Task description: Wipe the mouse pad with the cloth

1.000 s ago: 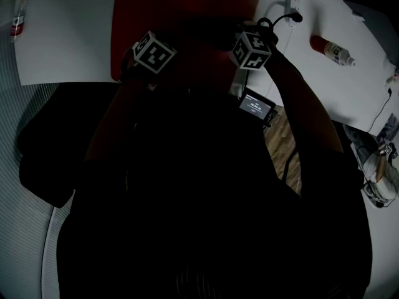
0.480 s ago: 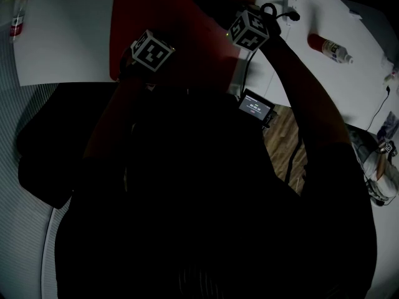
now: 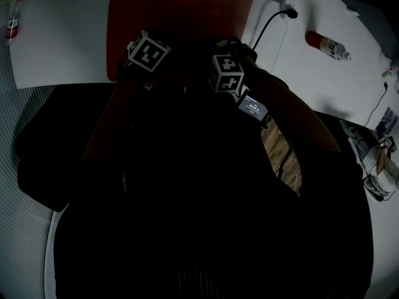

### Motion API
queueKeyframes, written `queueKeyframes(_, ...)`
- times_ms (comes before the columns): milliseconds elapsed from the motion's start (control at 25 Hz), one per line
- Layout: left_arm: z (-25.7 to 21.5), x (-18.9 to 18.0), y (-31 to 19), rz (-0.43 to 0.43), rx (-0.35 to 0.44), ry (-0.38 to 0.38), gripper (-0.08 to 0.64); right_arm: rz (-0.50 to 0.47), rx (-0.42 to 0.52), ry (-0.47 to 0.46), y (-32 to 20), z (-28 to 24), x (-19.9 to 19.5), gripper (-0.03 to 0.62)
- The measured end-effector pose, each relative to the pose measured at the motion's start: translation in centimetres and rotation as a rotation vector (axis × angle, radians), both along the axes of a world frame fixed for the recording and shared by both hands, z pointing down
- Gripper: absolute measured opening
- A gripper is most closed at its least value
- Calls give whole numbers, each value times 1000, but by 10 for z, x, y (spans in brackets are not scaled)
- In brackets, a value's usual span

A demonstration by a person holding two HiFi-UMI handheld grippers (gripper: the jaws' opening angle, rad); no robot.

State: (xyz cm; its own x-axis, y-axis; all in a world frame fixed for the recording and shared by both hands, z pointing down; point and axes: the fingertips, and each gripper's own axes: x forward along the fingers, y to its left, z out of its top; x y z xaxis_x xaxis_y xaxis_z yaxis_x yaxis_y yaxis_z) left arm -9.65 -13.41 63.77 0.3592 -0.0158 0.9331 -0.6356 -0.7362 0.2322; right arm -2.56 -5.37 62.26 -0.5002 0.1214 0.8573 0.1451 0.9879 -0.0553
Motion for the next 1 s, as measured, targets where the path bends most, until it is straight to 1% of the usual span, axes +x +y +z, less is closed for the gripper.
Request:
queueKeyframes(80, -1, 1, 2, 4, 1, 0, 8, -81, 52, -4, 9, 3, 1, 37)
queueKeyframes(160, -3, 3, 2, 4, 3, 9, 8, -159, 135, -12, -2, 5, 11, 37)
queueKeyframes(200, -3, 4, 1, 2, 4, 14, 8, -146, 175, -1, -21, 6, 20, 37)
queueKeyframes(240, -3, 5, 0, 3, 8, 17, 8, -91, 193, 8, -46, 6, 29, 37)
queueKeyframes(280, -4, 4, -1, 5, 11, 17, 8, -10, 186, 12, -72, 6, 38, 37)
queueKeyframes(360, -4, 3, 0, 1, 9, 16, 8, 160, 139, 34, -123, 1, 56, 38)
queueKeyframes(400, -5, 3, 1, -3, 8, 17, 8, 224, 104, 41, -140, 0, 64, 38)
queueKeyframes(440, -5, 3, 1, -6, 9, 18, 8, 261, 70, 41, -149, 0, 67, 40)
queueKeyframes(520, -5, 3, 0, -5, 12, 19, 8, 272, 43, 39, -154, -1, 67, 40)
queueKeyframes(600, -5, 4, 0, -2, 14, 18, 8, 271, 64, 43, -154, -1, 68, 40)
queueKeyframes(640, -4, 5, 1, 0, 14, 17, 8, 286, 80, 49, -157, -2, 71, 40)
queueKeyframes(840, -3, 4, -1, 11, 21, 14, 8, 439, 129, 73, -188, -6, 89, 40)
queueKeyframes(1000, -2, 5, -2, 13, 34, 15, 8, 549, 124, 72, -194, 1, 95, 37)
